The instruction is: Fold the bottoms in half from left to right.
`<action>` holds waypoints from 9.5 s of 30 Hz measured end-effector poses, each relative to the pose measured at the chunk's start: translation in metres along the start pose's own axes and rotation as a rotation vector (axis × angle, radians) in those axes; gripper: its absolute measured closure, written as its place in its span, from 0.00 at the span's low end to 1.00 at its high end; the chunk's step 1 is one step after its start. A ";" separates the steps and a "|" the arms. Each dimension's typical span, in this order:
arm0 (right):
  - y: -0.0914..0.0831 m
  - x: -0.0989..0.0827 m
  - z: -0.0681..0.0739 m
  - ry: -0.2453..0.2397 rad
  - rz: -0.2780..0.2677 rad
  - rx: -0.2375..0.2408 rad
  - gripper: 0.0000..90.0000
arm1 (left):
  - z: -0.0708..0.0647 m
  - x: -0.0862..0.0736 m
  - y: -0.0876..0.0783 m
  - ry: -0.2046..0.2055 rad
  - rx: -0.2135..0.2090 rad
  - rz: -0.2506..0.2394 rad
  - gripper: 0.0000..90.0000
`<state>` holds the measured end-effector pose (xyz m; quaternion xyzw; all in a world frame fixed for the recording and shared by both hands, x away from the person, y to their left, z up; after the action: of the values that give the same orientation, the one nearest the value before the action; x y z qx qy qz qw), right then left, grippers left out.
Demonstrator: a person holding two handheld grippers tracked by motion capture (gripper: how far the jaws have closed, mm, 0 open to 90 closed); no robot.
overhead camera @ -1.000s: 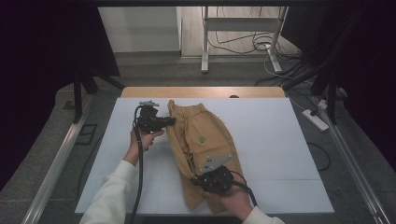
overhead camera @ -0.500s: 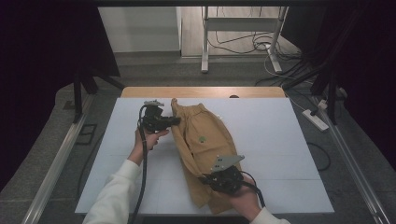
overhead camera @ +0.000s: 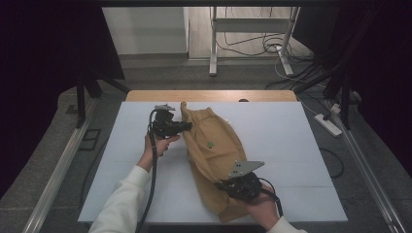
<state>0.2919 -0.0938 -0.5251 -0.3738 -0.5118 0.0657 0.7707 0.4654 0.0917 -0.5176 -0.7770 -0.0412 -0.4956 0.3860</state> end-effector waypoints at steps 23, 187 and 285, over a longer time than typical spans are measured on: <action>-0.011 -0.014 -0.010 0.018 0.011 -0.029 0.94 | -0.009 0.003 0.013 0.025 -0.008 0.008 0.90; 0.038 -0.010 -0.022 -0.049 0.152 -0.110 0.34 | -0.053 -0.059 -0.029 0.149 0.036 0.104 0.37; 0.033 0.023 0.003 0.006 0.033 0.003 0.45 | -0.043 -0.060 -0.042 0.155 0.072 0.115 0.32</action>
<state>0.3094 -0.0581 -0.5290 -0.3812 -0.5032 0.0781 0.7716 0.3846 0.1120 -0.5331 -0.7230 0.0159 -0.5295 0.4435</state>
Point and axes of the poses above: each handheld gripper's, and its own axes: y roughly forward along the jaws, x roughly out of its top, z roughly to its left, the point moved 8 cm from there along y, roughly forward along the jaws, and after that the axes turned 10 degrees about y, right-handed, at the moved point
